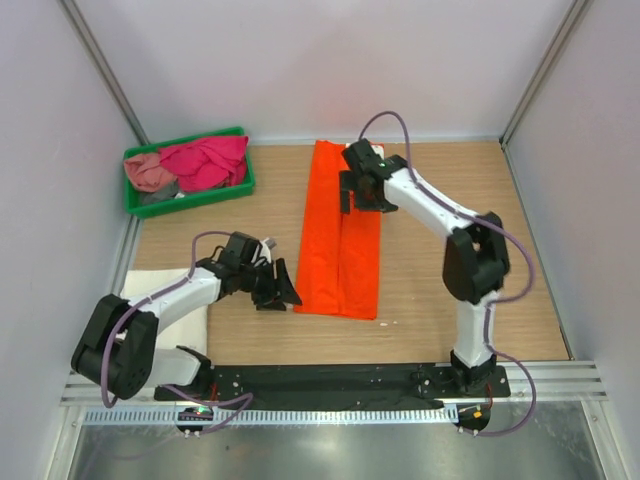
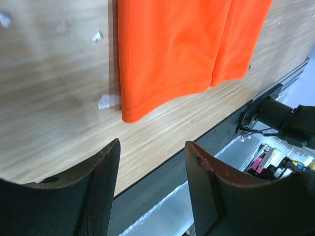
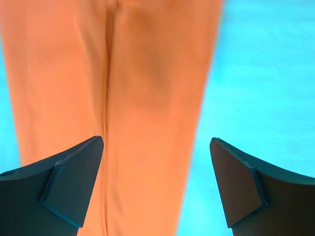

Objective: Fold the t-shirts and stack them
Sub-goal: Fold the tshirt

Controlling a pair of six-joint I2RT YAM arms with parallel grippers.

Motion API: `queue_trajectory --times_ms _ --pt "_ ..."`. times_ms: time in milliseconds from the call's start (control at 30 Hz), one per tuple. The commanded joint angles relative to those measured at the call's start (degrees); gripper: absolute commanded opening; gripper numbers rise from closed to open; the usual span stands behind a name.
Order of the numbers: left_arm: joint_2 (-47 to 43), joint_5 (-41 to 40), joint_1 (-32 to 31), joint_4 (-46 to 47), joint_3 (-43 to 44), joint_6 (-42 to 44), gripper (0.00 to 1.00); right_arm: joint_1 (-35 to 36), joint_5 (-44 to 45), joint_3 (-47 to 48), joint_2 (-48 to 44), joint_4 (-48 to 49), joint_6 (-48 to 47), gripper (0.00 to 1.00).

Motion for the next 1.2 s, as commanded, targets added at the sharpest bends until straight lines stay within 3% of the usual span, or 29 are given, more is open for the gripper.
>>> queue_trajectory --times_ms 0,133,233,267,400,567,733,1033,1167 --pt "3.5 2.8 1.3 0.3 3.3 3.2 0.56 -0.5 -6.7 -12.4 -15.4 0.5 -1.7 0.97" --pt "9.1 3.5 2.0 2.0 4.8 4.7 0.54 -1.5 -15.1 -37.6 -30.9 9.7 0.5 0.93" --pt "11.6 3.6 2.6 2.1 5.7 5.6 0.50 -3.4 -24.9 -52.4 -37.3 17.7 5.5 0.80" --pt "12.5 3.5 2.9 1.7 6.0 6.4 0.50 -3.7 -26.8 -55.6 -40.8 19.5 7.2 0.73" --pt "13.2 3.5 4.7 1.7 6.4 7.5 0.50 -4.0 -32.4 -68.3 -45.9 29.0 12.1 0.66" --pt "16.3 4.1 4.9 2.2 8.4 9.7 0.52 -6.0 -33.4 -73.5 -47.3 33.3 13.2 0.63" --pt "20.8 4.7 5.1 3.8 10.9 10.5 0.50 -6.7 -38.7 -75.8 -42.9 38.0 15.4 0.44" --pt "24.4 3.5 5.1 2.8 13.6 13.4 0.48 -6.7 -37.1 -79.1 -43.3 38.9 19.3 0.46" --pt "26.2 4.5 5.1 2.7 14.5 14.5 0.41 -6.7 -36.4 -80.4 -42.5 39.9 19.4 0.46"
